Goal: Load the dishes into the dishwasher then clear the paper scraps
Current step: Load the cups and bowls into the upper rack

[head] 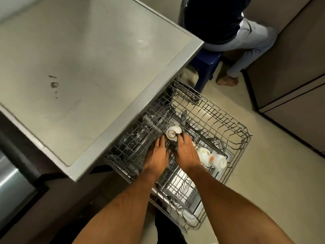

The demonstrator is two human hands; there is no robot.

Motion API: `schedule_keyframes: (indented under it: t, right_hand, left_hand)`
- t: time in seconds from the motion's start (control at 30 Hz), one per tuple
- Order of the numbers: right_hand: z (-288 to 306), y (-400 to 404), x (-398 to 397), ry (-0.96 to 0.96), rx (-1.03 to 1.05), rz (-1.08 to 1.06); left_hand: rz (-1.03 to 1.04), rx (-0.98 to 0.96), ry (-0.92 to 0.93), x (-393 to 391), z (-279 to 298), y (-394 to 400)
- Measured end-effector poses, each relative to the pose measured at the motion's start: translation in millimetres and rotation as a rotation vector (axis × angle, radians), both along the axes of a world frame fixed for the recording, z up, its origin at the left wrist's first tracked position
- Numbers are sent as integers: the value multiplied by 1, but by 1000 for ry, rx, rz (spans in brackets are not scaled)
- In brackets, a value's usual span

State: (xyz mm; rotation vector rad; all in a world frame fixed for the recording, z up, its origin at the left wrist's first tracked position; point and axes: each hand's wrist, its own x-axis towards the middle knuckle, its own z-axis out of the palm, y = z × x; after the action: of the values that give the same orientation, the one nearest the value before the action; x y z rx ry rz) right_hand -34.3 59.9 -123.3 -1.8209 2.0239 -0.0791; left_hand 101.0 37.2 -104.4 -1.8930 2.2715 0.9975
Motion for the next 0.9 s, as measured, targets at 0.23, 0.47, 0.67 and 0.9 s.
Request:
schedule_keyframes:
  t: [0.23,0.47,0.67,0.9]
  right_hand:
    - [66,16,51,29,-144,41]
    - [148,38,118,39,-293,118]
    - [204,49,199,36,-425,267]
    - [234,60,319,-68,-559,460]
  left_hand:
    - [-15,-197,49,50,60,31]
    - [-92,-450,-26,134,130,68]
    - [-45,-617,-62,222,179,93]
    - [158,-748,-75,339,223,129]
